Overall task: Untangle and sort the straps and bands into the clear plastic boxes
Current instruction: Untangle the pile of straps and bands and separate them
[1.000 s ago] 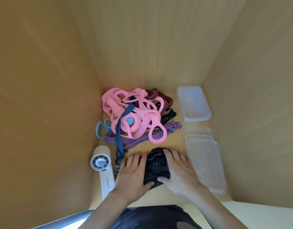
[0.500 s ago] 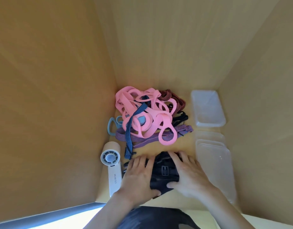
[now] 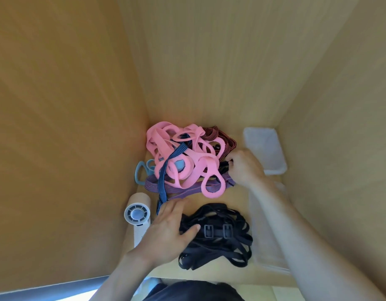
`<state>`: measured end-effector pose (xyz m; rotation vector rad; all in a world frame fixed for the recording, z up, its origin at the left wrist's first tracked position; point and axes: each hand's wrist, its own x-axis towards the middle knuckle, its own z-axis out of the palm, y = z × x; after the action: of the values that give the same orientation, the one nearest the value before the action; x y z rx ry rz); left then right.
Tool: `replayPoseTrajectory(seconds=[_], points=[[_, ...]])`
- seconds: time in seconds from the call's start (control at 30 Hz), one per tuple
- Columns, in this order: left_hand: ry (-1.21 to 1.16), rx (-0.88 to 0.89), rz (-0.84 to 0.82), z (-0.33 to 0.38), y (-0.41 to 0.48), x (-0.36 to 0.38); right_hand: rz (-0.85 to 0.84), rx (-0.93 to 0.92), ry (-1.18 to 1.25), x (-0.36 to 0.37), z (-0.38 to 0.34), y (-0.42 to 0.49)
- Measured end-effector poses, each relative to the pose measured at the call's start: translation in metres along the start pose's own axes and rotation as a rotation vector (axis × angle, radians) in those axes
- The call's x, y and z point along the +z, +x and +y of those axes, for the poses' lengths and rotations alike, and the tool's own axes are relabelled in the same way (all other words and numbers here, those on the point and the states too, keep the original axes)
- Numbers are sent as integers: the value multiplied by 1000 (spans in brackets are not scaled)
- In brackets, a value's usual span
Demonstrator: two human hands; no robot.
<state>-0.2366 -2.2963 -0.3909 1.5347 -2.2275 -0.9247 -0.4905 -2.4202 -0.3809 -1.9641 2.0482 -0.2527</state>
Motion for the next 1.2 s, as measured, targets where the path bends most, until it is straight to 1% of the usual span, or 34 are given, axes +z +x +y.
replayPoseTrajectory(seconds=[0.07, 0.17, 0.33, 0.6, 0.77, 0.93, 1.1, 1.13, 1.2], points=[[-35, -8, 18, 1, 0, -5, -113, -33, -172, 8, -5, 15], [-70, -33, 45, 3, -2, -12, -210, -29, -315, 23, -5, 30], [-120, -72, 92, 3, -2, -16, -179, -26, -377, 22, -6, 36], [-210, -76, 134, 2, 10, -21, -29, 26, -272, -22, -18, 32], [-322, -78, 135, 8, 24, -24, 60, 86, -63, -58, -22, 24], [-440, -125, 127, 22, 41, -29, 147, 84, 126, -87, -28, 20], [-342, -154, 100, 27, 59, -30, 223, 64, 242, -109, -40, 21], [-272, -148, 68, 26, 62, -29, 242, 57, 253, -114, -43, 21], [-19, -115, -18, 21, 69, -28, 282, 51, 279, -122, -47, 26]])
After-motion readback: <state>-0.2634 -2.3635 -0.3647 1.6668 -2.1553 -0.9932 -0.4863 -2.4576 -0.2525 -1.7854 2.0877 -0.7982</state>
